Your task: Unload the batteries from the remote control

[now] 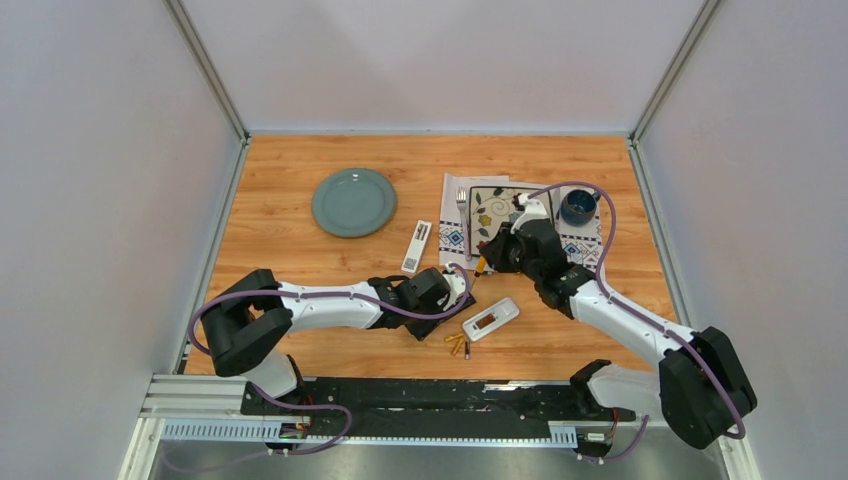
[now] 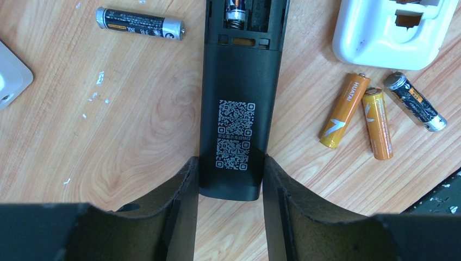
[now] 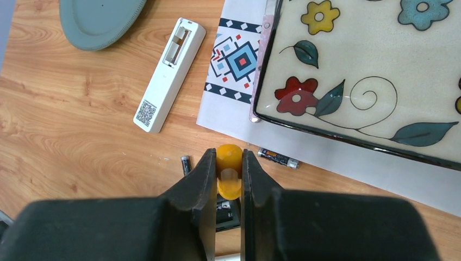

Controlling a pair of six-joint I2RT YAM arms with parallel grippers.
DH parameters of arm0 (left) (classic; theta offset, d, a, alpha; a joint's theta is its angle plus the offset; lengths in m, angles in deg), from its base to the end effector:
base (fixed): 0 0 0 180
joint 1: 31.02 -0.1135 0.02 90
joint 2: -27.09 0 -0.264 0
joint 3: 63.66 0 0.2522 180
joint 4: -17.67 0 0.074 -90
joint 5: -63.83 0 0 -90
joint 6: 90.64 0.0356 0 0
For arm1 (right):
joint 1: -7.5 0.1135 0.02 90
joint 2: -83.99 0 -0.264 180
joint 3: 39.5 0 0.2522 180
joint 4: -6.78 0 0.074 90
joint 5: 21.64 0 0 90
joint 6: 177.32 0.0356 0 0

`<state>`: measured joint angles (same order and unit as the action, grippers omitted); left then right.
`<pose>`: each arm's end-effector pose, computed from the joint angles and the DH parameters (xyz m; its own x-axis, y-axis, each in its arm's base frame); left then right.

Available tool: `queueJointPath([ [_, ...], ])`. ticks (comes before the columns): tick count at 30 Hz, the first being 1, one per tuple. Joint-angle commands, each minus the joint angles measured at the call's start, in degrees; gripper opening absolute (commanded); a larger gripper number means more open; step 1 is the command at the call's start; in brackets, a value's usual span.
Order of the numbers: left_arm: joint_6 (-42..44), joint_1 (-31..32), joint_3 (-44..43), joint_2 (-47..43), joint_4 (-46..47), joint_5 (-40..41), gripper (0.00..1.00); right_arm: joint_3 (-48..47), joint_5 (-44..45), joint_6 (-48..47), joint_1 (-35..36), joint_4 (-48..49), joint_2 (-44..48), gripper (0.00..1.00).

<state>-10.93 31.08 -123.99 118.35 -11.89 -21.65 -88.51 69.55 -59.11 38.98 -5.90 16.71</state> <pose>0.1410 -0.2603 0.1525 -0.5548 0.6673 -0.4969 0.7762 0.6301 -0.0205 0.2149 0.1307 0.2216 -0.6261 0.1708 -0.7608 -0.2394 0.8865 0.3960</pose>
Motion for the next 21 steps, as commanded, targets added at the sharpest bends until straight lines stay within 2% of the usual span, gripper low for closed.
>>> queueJointPath([
  [1,-0.6,1.2,2.7,5.6,-2.0,-5.8,0.0,-1.6,-0.3,-0.5,0.5,1.7,-0.6,0.0],
  [9,-0.7,1.1,2.6,5.6,-2.1,-5.6,0.0,-0.7,-2.5,-0.5,1.0,1.8,-3.0,0.0],
  [16,-0.7,1.3,2.5,5.9,-2.1,-5.6,0.0,-0.4,-1.3,-1.7,1.2,0.2,-2.1,0.0],
  [21,-0.8,1.3,2.6,5.9,-2.1,-5.7,0.0,-0.8,3.0,-3.2,1.7,-0.9,-1.1,0.0],
])
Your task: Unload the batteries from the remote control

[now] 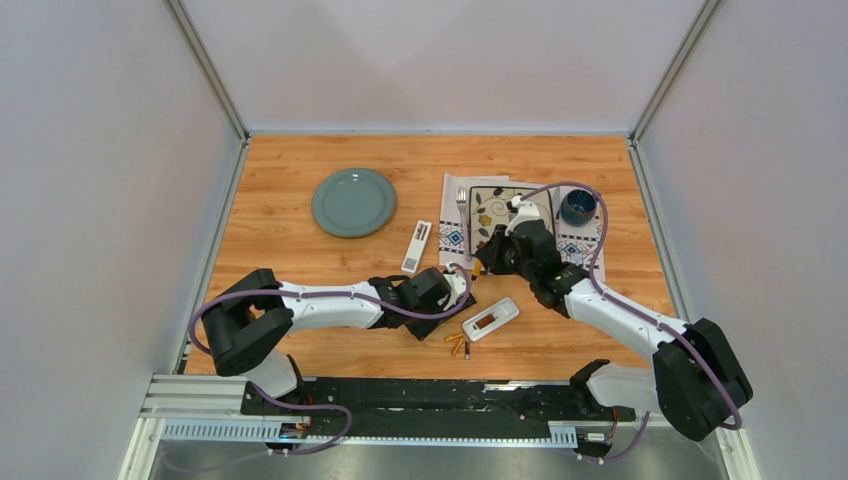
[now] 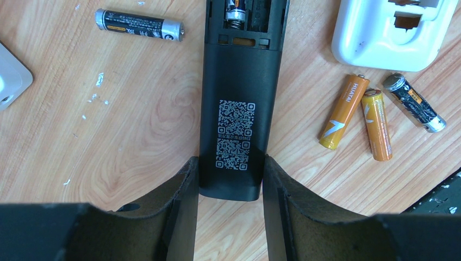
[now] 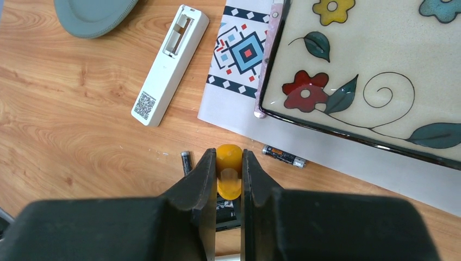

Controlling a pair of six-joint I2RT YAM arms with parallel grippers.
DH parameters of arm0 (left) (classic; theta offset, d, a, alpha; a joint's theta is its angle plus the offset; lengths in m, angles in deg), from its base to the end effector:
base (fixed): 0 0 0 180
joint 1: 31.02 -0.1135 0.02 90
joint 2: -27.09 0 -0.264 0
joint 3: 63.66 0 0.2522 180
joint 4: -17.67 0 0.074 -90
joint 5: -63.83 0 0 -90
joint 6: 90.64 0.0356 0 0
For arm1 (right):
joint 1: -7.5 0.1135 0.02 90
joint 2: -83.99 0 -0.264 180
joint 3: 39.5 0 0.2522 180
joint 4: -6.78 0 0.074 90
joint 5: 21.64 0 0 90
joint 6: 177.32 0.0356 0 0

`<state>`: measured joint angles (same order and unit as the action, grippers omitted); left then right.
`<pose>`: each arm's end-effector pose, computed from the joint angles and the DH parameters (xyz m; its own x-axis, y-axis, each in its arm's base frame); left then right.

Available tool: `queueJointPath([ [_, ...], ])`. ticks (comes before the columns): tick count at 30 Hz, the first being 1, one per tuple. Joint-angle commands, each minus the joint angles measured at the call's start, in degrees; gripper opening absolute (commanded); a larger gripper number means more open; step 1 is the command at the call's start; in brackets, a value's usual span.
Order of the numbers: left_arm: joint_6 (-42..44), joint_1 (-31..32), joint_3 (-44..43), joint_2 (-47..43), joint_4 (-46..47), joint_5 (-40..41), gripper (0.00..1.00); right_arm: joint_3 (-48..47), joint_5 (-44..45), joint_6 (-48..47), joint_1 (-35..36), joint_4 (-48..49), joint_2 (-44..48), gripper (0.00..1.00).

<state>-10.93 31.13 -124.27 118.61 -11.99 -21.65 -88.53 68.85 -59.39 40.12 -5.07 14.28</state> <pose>0.1413 -0.2615 0.1525 -0.5545 0.6684 -0.4957 0.7768 0.6295 -0.0202 0.2165 0.1382 0.2131 -0.6498 0.1402 -0.7471 -0.2587 0.8833 0.3908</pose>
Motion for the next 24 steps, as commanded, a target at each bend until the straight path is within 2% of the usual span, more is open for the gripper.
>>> queueJointPath([
  [1,-0.7,1.2,2.8,5.5,-2.0,-5.6,0.0,-0.9,4.0,-3.0,0.9,-1.6,1.2,0.0],
  [15,-0.7,1.3,2.7,5.7,-2.1,-5.5,0.0,-3.2,10.4,-5.6,5.2,-5.6,-0.3,0.0],
  [24,-0.9,1.2,2.7,5.5,-2.1,-5.4,0.0,-4.4,17.2,-7.8,11.0,-8.5,-2.6,0.0],
])
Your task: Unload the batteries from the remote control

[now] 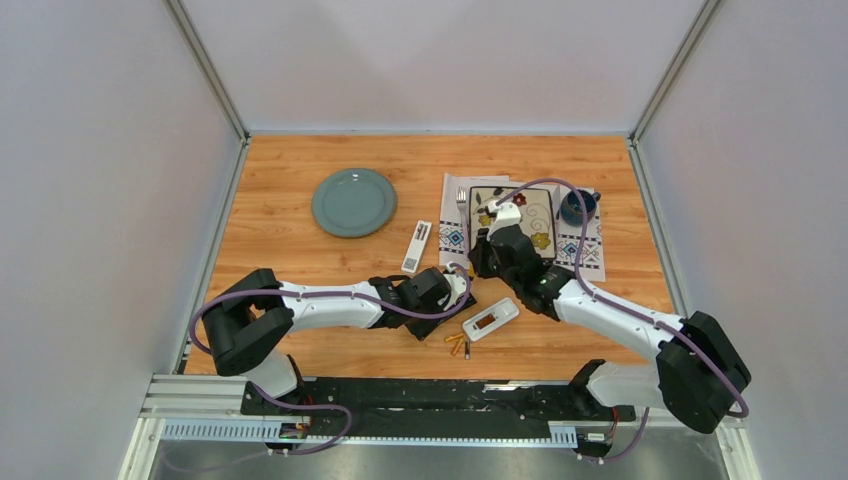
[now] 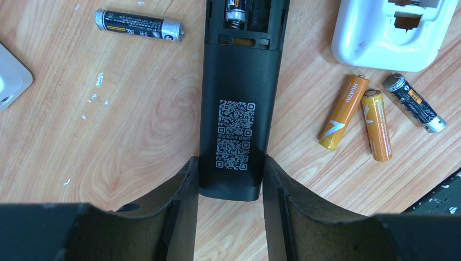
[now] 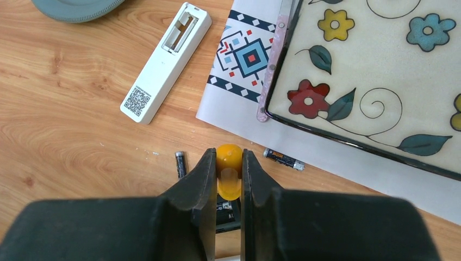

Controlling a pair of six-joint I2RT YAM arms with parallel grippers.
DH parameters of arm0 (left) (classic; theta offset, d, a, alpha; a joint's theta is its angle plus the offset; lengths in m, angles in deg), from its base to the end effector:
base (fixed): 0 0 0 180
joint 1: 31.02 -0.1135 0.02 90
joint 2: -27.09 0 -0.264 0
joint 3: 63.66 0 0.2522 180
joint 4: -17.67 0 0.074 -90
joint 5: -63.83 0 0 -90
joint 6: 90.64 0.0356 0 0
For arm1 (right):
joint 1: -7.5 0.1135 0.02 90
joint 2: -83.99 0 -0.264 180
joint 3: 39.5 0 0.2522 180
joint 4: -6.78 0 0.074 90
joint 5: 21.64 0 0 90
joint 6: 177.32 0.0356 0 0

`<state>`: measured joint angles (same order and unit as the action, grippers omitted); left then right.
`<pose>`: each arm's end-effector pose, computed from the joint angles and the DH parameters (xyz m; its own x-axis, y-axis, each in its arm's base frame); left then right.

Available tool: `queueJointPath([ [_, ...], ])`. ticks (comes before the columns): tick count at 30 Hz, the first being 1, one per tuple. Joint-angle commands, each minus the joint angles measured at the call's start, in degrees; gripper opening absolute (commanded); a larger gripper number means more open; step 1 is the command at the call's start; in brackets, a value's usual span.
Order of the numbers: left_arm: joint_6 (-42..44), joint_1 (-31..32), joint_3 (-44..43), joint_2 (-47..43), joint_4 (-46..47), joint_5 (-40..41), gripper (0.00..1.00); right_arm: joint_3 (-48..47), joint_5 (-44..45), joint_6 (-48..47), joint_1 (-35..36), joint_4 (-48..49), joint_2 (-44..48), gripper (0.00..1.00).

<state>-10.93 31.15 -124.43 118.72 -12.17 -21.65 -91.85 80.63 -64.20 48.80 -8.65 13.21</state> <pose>0.1414 -0.2619 0.1525 -0.5548 0.6696 -0.4938 0.7770 0.6292 -0.0198 0.2023 0.1677 0.2224 -0.5861 -0.0042 -0.8102 -0.3068 0.9267 0.2172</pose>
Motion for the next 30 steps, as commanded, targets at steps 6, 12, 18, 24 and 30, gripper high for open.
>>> queueJointPath([
  [6,-1.0,1.3,3.1,5.2,-1.8,-5.4,0.0,-0.1,9.2,-3.2,5.4,-6.4,-3.3,0.0],
  [12,-1.1,1.2,3.1,5.0,-1.8,-5.2,0.0,-0.2,11.8,-4.0,7.1,-8.2,-4.2,0.0],
  [18,-1.2,1.2,3.6,4.1,-1.5,-4.8,0.0,0.2,10.5,-4.7,7.7,-9.0,-5.2,0.0],
  [24,-2.0,1.2,4.4,3.1,-1.1,-4.7,0.0,1.1,10.0,-4.0,7.7,-10.1,-4.9,0.0],
  [30,-2.5,1.3,4.5,3.0,-1.1,-4.6,0.0,2.2,9.5,-3.8,7.7,-10.6,-3.8,0.0],
])
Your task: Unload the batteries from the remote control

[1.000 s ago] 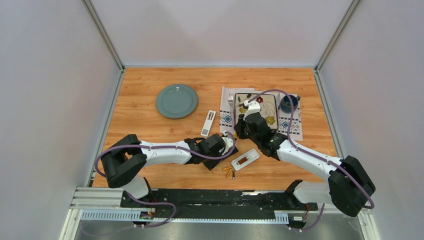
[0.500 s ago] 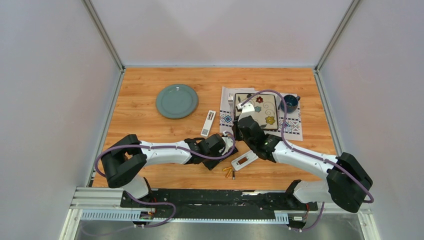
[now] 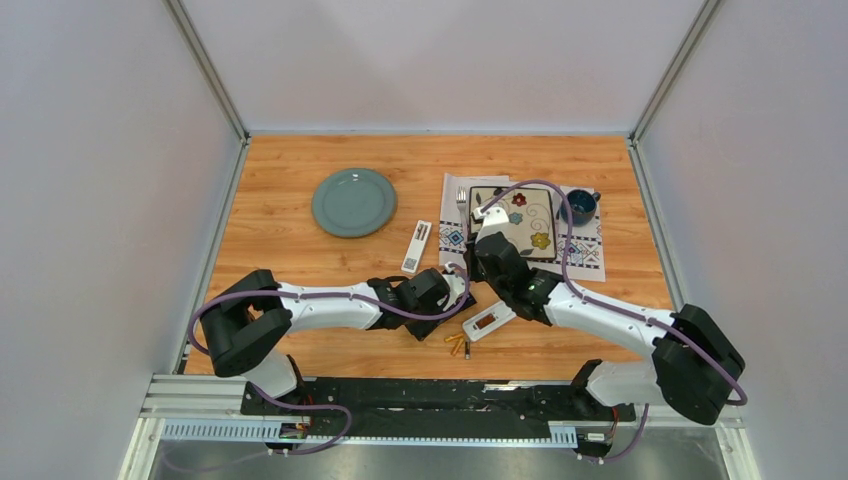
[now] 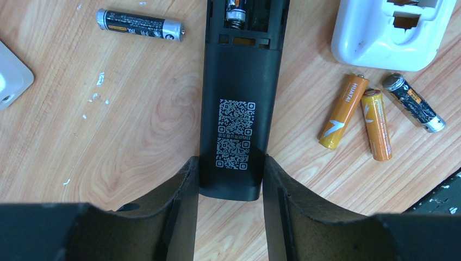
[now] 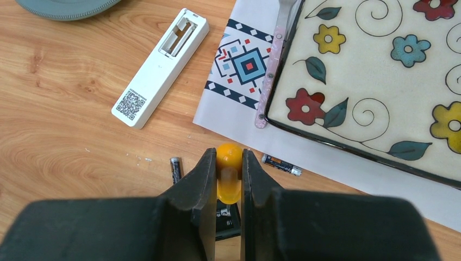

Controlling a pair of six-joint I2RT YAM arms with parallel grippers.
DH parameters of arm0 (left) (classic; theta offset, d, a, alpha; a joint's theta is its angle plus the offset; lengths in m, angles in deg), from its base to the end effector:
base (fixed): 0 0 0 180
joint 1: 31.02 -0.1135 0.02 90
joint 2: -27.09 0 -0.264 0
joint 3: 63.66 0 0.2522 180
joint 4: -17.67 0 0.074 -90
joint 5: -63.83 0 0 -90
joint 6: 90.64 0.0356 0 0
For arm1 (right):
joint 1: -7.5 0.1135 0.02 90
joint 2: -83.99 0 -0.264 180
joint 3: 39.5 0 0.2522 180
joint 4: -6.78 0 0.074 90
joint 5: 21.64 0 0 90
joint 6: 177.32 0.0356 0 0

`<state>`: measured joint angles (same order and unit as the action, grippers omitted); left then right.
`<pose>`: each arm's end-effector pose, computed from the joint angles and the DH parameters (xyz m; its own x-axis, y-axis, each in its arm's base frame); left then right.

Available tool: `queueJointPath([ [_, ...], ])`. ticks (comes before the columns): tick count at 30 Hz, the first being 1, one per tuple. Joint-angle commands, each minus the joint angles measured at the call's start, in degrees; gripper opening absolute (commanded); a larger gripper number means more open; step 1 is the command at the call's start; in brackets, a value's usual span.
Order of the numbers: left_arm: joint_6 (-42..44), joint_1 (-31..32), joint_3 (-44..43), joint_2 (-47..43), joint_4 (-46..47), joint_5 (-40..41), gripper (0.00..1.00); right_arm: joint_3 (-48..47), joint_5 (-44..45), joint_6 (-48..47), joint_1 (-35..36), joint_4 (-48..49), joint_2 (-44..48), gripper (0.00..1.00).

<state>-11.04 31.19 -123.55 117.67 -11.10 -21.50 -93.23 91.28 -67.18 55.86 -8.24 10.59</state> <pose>0.1402 -0.2598 0.1545 -0.5506 0.6589 -0.5125 0.7758 0.6306 -0.0228 0.1897 0.1925 0.2208 -0.5188 -0.1062 -0.8483 -0.3163 0.9457 0.0750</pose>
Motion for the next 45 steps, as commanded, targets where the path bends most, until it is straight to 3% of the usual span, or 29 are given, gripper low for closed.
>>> queueJointPath([
  [1,-2.4,1.2,3.7,4.0,-2.3,-3.4,0.0,3.7,-1.3,-0.8,0.6,-11.2,-1.2,0.0],
  [23,-3.6,1.1,5.1,1.8,-1.2,-2.5,0.0,7.7,-25.5,1.2,-1.8,-4.3,-1.9,0.0],
  [28,-3.8,0.8,5.1,1.8,-1.0,-2.6,0.0,7.5,-26.4,0.4,-2.7,-4.8,-3.1,0.0],
  [45,-6.1,-2.2,8.1,-1.5,1.3,-4.4,0.0,4.6,-13.4,8.2,-2.7,-11.2,-10.6,0.0],
])
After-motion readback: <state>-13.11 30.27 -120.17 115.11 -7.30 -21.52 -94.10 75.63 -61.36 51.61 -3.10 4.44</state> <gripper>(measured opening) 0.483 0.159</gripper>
